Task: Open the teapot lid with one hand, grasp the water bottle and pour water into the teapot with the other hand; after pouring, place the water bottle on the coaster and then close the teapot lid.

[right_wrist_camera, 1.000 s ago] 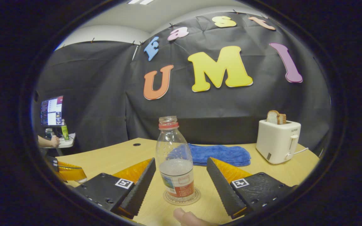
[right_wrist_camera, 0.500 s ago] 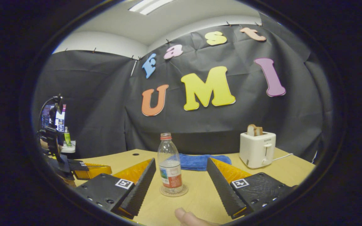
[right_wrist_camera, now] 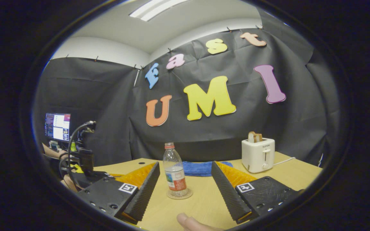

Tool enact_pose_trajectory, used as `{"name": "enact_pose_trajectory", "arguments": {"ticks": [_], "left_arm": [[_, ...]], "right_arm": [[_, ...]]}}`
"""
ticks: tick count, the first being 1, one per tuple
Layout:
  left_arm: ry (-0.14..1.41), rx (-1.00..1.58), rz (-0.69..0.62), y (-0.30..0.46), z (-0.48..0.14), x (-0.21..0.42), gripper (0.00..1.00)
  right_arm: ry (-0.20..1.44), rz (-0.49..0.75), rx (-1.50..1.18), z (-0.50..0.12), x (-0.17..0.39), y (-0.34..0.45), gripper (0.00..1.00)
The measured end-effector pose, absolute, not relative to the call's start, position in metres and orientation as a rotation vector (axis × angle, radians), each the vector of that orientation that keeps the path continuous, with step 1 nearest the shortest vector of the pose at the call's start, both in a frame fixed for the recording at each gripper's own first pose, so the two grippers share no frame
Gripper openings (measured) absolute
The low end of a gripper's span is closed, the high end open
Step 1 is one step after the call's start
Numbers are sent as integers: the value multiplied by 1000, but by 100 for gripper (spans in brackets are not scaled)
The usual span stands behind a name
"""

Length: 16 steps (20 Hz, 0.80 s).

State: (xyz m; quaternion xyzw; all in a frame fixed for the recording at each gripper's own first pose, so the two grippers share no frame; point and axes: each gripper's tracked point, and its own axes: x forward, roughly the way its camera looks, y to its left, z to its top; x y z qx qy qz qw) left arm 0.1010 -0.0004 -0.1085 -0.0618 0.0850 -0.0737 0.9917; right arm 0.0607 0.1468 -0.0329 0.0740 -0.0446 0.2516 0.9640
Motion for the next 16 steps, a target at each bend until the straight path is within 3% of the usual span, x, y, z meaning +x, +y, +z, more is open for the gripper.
{"name": "enact_pose_trajectory", "arguments": {"ticks": [9, 10, 13, 16], "left_arm": [[197, -91, -142, -5, -114, 99, 9], [196, -93, -143, -6, -111, 96, 12], [166, -104, -144, -8, -92, 83, 38], [132, -110, -149, -12, -66, 60, 49]], "right_arm": [[-77, 483, 146, -39, 45, 140, 96], [-74, 475, 145, -38, 42, 137, 96], [-79, 443, 126, -32, 29, 126, 96], [-104, 409, 106, -17, 11, 113, 96]]}}
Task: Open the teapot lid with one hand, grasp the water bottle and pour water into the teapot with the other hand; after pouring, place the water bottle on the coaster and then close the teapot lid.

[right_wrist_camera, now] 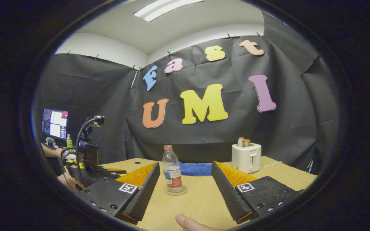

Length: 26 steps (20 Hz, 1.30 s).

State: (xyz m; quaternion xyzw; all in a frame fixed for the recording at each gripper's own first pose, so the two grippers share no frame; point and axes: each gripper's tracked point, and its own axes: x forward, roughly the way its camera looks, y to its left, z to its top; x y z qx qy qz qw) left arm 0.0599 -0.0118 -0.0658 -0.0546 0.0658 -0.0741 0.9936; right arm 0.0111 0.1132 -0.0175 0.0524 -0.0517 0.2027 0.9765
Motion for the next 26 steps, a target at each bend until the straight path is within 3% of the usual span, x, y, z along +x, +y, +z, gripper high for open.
{"name": "enact_pose_trajectory", "arguments": {"ticks": [1, 2, 4, 5, 13, 17, 26], "left_arm": [[119, -110, -152, -12, -56, 52, 56], [107, -114, -151, -13, -48, 43, 70], [82, -120, -136, -13, -32, 23, 96], [76, -125, -136, -12, -27, 13, 100], [40, -125, -106, -4, -6, -53, 100], [11, -123, -121, -3, 3, -70, 99], [35, -106, -110, 3, -9, -68, 100]], "right_arm": [[-113, 400, 99, -13, 4, 109, 92], [-117, 379, 89, -9, -2, 104, 96], [-124, 330, 63, -5, -12, 91, 92], [-120, 290, 41, -4, -17, 80, 96], [-73, 156, -16, 4, -50, 41, 97], [51, 105, 3, -22, -47, 31, 96], [60, 116, -5, -23, -46, 37, 97]]}}
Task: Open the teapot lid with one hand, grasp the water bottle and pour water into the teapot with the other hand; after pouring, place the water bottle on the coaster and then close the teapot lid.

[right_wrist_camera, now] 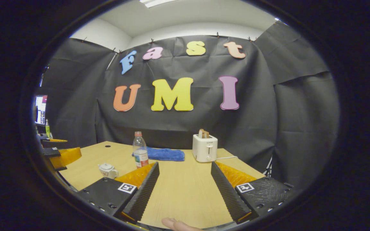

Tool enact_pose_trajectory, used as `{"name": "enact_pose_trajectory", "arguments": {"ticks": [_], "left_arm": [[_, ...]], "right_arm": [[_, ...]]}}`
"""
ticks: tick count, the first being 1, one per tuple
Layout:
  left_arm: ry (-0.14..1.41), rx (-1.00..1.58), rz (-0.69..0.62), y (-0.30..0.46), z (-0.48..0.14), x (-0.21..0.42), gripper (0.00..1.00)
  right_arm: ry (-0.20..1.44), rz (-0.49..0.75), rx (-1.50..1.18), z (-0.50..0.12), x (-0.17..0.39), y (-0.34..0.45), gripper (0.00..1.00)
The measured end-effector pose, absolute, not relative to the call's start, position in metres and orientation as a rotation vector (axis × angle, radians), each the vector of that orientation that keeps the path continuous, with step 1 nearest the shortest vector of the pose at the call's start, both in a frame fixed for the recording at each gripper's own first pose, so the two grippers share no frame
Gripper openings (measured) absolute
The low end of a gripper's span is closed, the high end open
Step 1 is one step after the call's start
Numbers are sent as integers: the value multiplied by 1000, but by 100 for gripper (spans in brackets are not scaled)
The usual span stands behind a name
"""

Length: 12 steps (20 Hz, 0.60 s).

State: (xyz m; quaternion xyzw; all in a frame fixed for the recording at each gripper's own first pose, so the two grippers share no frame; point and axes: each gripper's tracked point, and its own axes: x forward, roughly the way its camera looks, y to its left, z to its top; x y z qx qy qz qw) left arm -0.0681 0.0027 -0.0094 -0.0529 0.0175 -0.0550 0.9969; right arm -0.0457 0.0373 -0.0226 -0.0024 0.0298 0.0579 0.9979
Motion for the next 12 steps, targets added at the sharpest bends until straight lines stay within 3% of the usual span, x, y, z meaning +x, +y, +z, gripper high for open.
{"name": "enact_pose_trajectory", "arguments": {"ticks": [12], "left_arm": [[58, -84, -112, -4, -22, -61, 100]], "right_arm": [[63, 141, -43, -31, -44, 47, 96]]}}
